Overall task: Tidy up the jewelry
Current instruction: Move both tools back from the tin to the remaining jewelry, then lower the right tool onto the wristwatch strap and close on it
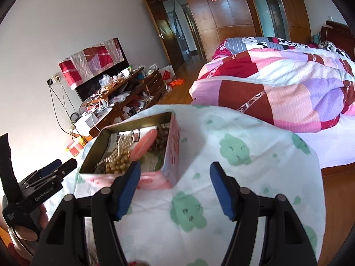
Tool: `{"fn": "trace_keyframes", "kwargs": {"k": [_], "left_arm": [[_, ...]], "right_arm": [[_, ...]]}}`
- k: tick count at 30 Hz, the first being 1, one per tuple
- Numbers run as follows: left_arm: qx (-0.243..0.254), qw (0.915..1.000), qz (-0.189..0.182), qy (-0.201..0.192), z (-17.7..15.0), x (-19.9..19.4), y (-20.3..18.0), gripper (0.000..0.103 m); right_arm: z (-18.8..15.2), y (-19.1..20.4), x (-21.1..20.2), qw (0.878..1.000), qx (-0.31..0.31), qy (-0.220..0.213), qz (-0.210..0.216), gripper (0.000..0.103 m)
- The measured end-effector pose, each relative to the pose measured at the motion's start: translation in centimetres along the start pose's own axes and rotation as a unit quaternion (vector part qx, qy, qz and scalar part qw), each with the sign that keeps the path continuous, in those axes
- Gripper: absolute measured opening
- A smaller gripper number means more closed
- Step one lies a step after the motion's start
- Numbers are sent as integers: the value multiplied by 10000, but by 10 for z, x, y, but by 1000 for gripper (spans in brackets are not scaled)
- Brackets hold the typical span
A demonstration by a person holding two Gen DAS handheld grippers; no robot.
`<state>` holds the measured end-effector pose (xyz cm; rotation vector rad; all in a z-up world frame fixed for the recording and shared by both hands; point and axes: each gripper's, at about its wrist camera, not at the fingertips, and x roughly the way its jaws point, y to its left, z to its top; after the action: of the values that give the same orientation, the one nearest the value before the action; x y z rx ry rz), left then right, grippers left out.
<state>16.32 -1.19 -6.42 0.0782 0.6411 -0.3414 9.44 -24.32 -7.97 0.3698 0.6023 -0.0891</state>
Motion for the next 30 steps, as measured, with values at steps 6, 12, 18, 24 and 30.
{"fn": "trace_keyframes", "kwargs": {"k": [6, 12, 18, 24, 30], "left_arm": [[-94, 9998, -125, 77, -18, -17, 3, 66], [-205, 9993, -229, 212, -45, -38, 6, 66], [-23, 9978, -529, 405, -79, -62, -1, 66], [427, 9952, -657, 589, -104, -74, -20, 66], [434, 9925, -785, 836, -116, -75, -24, 66]], "right_arm": [[-11, -6, -12, 10000, 2, 82, 36, 68], [-26, -5, -19, 9996, -139, 244, 97, 68], [-41, -1, -24, 9986, -300, 410, 153, 68], [-55, 1, -31, 9972, -414, 581, 217, 68], [-72, 5, -36, 9939, -713, 818, 181, 68]]}}
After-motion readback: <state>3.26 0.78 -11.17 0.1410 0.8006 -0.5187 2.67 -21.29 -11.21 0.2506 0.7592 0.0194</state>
